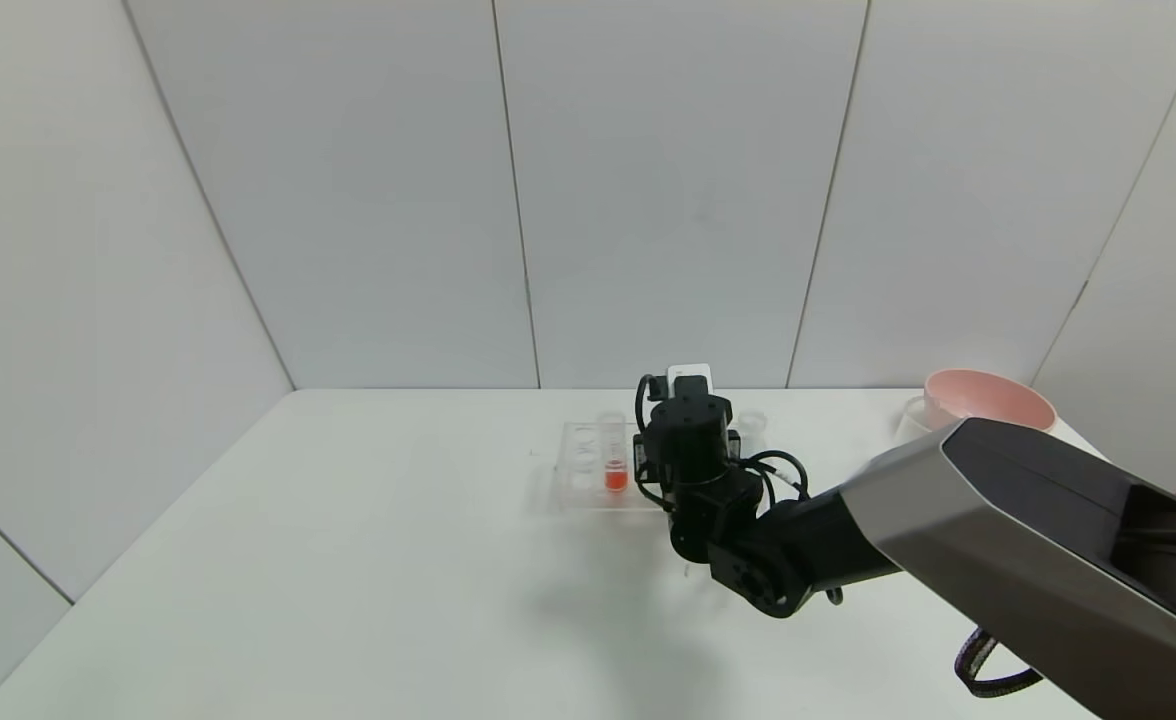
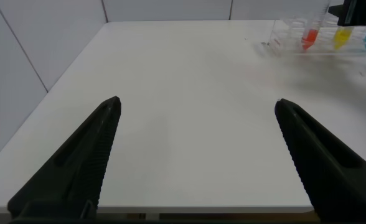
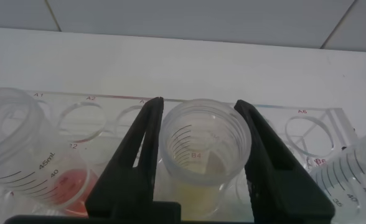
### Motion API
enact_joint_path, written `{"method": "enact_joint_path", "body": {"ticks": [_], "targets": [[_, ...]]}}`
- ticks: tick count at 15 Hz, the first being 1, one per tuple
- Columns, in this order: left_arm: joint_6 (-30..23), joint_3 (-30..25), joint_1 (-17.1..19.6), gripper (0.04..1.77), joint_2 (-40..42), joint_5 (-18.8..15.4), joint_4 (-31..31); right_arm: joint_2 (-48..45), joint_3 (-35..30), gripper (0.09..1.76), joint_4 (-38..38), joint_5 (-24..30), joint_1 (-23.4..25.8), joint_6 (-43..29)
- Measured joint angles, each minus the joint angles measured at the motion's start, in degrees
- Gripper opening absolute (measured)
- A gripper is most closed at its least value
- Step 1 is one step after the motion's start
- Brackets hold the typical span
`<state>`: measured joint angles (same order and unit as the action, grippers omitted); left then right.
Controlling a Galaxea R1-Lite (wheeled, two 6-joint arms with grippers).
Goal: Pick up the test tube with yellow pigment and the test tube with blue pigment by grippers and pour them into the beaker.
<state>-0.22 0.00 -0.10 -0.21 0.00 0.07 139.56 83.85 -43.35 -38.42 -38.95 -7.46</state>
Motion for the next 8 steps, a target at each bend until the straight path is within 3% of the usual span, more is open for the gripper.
{"method": "enact_joint_path", "body": {"ticks": [2,8], "targets": [[0.00,0.00,0.00,1.76,0.00,0.00,0.02,-0.06,0.02,0.60,-0.02,0.02,-0.07,0.00],[0.00,0.00,0.00,1.76,0.00,0.00,0.00,-0.22,-0.06,0.60,-0.24,-0.02,-0.21,0.02]]}}
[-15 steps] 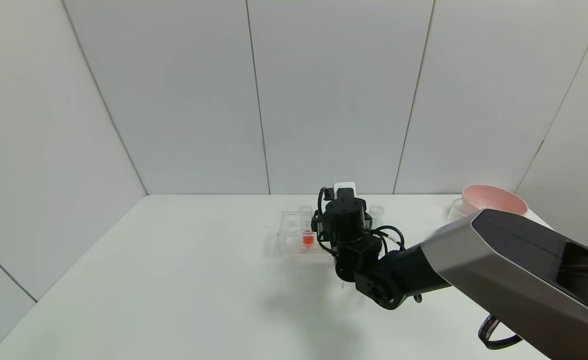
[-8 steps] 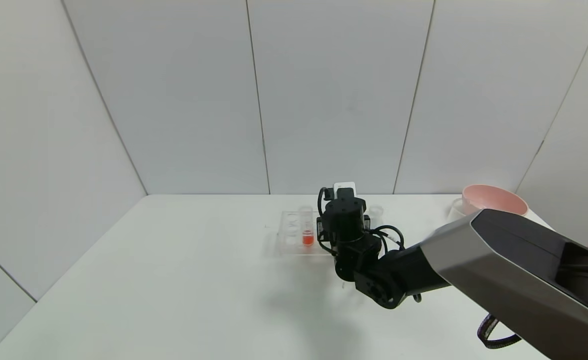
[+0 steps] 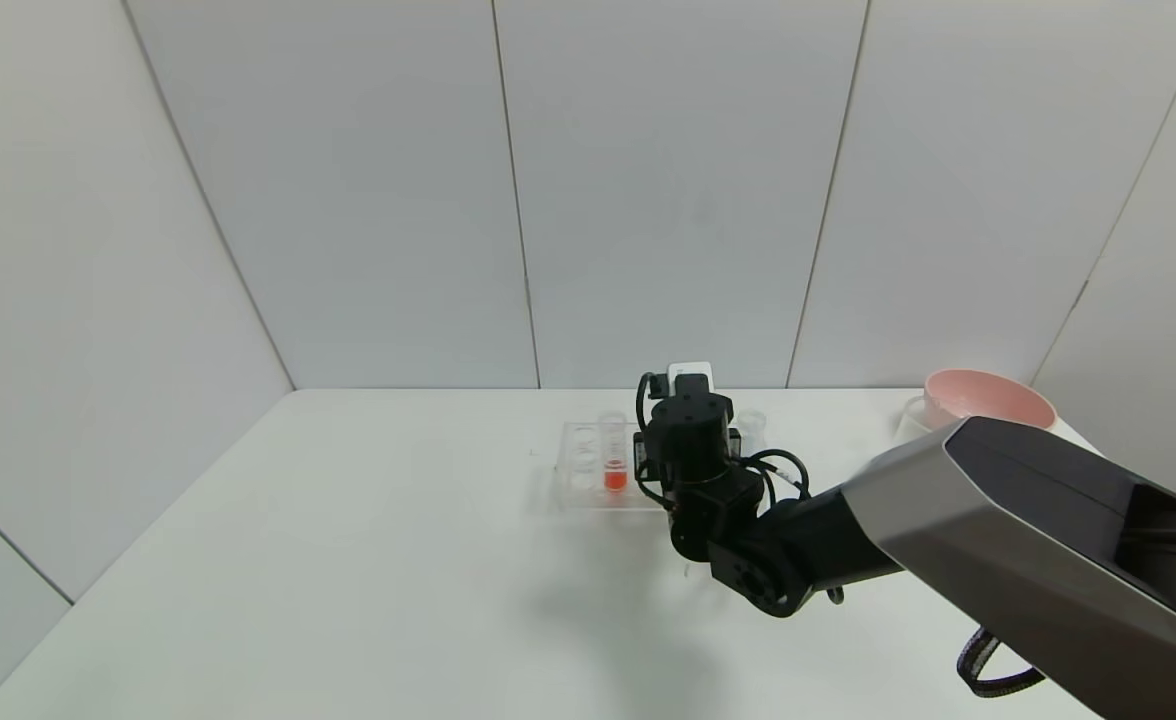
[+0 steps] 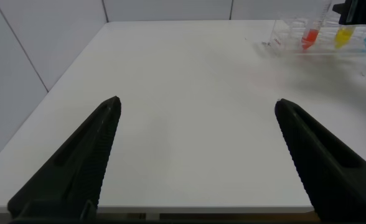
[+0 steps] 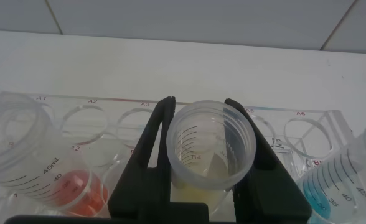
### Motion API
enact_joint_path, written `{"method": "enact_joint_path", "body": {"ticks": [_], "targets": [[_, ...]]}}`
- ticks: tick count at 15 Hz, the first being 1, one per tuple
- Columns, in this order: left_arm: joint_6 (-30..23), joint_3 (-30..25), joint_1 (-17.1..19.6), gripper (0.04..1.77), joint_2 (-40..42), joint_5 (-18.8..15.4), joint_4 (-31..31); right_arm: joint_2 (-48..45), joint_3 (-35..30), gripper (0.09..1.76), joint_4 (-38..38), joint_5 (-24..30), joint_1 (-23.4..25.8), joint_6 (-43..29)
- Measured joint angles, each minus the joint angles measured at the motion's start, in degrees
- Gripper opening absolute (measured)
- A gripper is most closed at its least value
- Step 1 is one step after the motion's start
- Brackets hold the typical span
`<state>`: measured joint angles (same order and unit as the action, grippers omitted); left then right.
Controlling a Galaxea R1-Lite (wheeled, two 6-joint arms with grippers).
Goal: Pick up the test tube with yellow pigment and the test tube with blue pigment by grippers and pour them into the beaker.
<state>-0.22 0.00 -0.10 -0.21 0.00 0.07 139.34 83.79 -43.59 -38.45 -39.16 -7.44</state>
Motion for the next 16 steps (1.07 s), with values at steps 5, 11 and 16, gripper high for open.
{"method": "enact_joint_path", "body": {"ticks": [5,11,16], "targets": [[-0.02,0.00,0.00,1.76,0.00,0.00,0.00,-3.06,-0.30,0.60,-0.17,-0.02,-0.43,2.29],[-0.02,0.00,0.00,1.76,0.00,0.00,0.00,-9.52,-0.68,0.60,-0.15,0.02,-2.22,7.00],[-0.02,0.00,0.00,1.76,0.00,0.00,0.00,-10.34,-0.93,0.60,-0.28,-0.06,-2.18,7.11]]}}
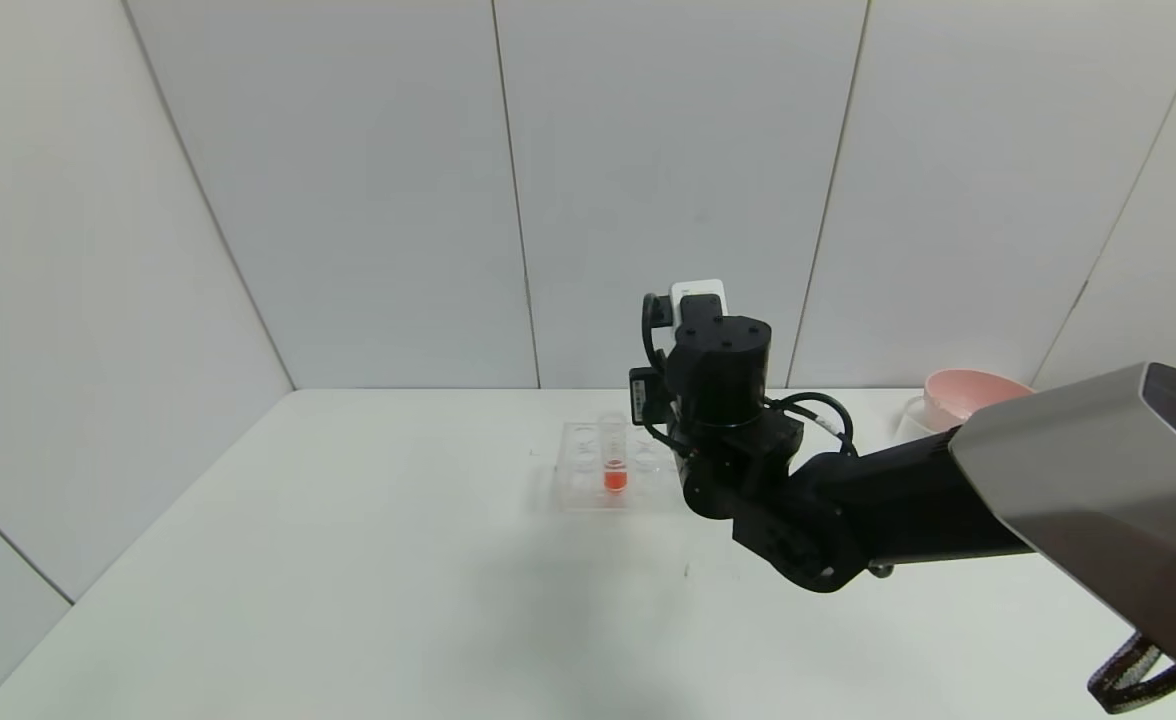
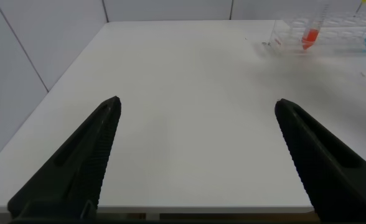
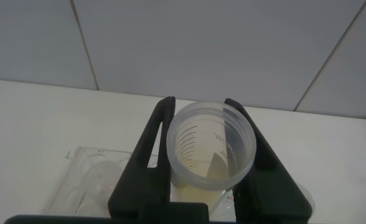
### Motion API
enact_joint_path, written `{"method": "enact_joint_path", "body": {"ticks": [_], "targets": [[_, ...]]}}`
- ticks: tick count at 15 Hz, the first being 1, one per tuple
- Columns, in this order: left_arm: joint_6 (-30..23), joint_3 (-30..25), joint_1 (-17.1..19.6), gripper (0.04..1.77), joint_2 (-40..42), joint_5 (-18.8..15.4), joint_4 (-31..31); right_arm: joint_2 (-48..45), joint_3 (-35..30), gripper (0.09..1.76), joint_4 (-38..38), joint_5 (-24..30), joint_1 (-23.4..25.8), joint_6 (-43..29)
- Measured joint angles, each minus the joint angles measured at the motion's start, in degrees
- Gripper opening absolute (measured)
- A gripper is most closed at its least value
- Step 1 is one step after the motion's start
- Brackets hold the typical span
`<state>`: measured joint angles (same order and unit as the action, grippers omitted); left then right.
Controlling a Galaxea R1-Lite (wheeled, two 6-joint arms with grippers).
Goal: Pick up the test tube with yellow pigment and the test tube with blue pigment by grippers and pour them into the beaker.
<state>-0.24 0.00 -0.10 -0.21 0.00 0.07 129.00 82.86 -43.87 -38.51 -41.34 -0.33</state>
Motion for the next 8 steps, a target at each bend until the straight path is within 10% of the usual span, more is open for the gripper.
{"method": "enact_joint_path", "body": {"ticks": [8], "targets": [[0.02,0.00,0.00,1.76,0.00,0.00,-0.02,-9.90,-14.56,0.60,0.26,14.48,2.04,0.79]]}}
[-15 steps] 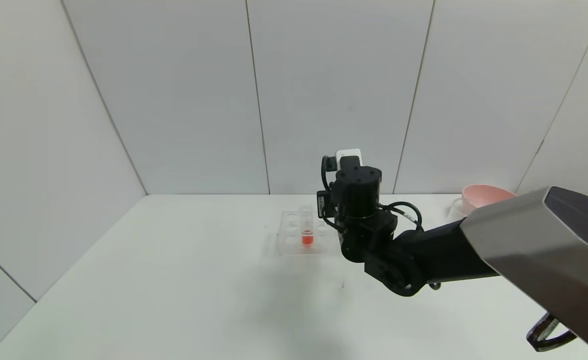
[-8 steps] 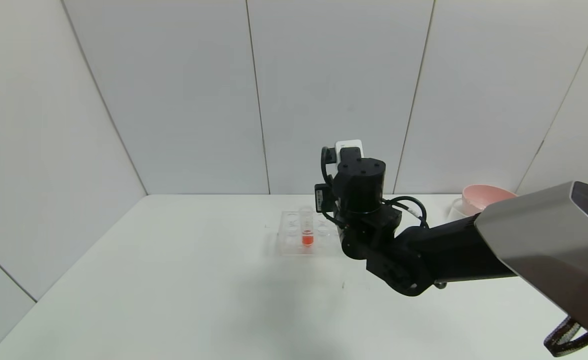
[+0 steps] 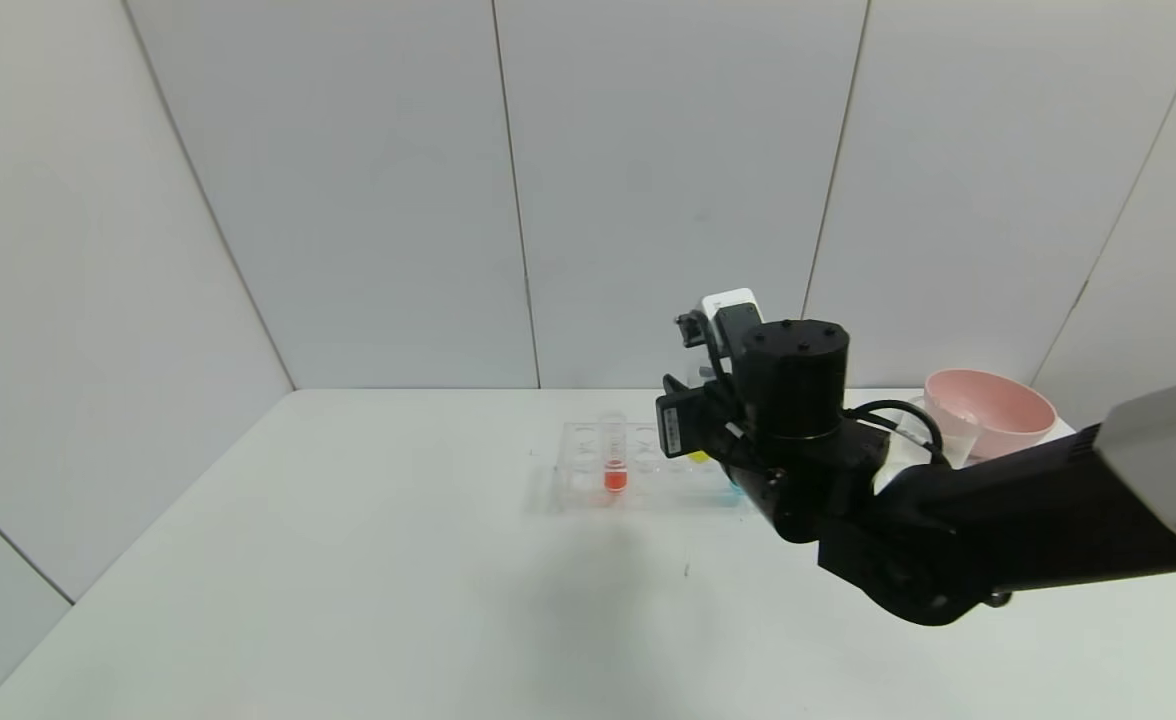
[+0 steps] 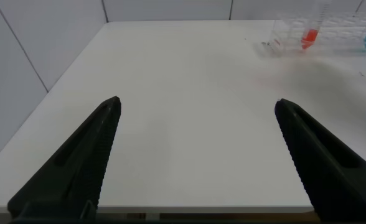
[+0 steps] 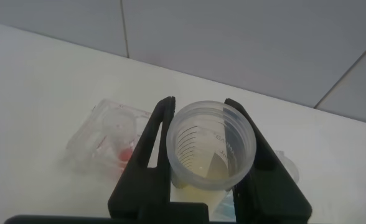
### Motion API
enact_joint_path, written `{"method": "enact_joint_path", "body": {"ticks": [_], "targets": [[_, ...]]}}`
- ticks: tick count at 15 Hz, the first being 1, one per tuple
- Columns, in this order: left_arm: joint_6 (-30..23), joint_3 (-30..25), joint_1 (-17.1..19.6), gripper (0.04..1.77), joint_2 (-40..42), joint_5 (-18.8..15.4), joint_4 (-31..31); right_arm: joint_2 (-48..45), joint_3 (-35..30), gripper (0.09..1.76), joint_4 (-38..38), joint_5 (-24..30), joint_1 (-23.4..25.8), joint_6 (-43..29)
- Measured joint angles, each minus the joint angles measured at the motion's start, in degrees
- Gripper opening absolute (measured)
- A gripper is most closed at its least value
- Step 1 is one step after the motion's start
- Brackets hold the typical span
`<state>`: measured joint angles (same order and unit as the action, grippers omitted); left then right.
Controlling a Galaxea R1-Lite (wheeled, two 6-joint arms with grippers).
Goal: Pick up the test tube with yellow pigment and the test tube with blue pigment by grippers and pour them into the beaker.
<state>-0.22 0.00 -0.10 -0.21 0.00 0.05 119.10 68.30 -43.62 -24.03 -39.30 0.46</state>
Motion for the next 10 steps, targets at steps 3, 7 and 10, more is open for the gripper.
{"method": "enact_joint_path", "body": {"ticks": [3,7,10], "targets": [[-0.02,0.00,0.00,1.76,0.00,0.00,0.02,-7.12,-9.11,0.60,-0.11,11.56,3.34,0.07],[-0.02,0.00,0.00,1.76,0.00,0.00,0.02,-15.35,-17.29,0.60,1.96,30.29,12.39,1.99],[0.00,0.00,0.00,1.76,0.00,0.00,0.02,-20.48,-19.75,0.60,10.29,45.20,20.54,3.77]]}}
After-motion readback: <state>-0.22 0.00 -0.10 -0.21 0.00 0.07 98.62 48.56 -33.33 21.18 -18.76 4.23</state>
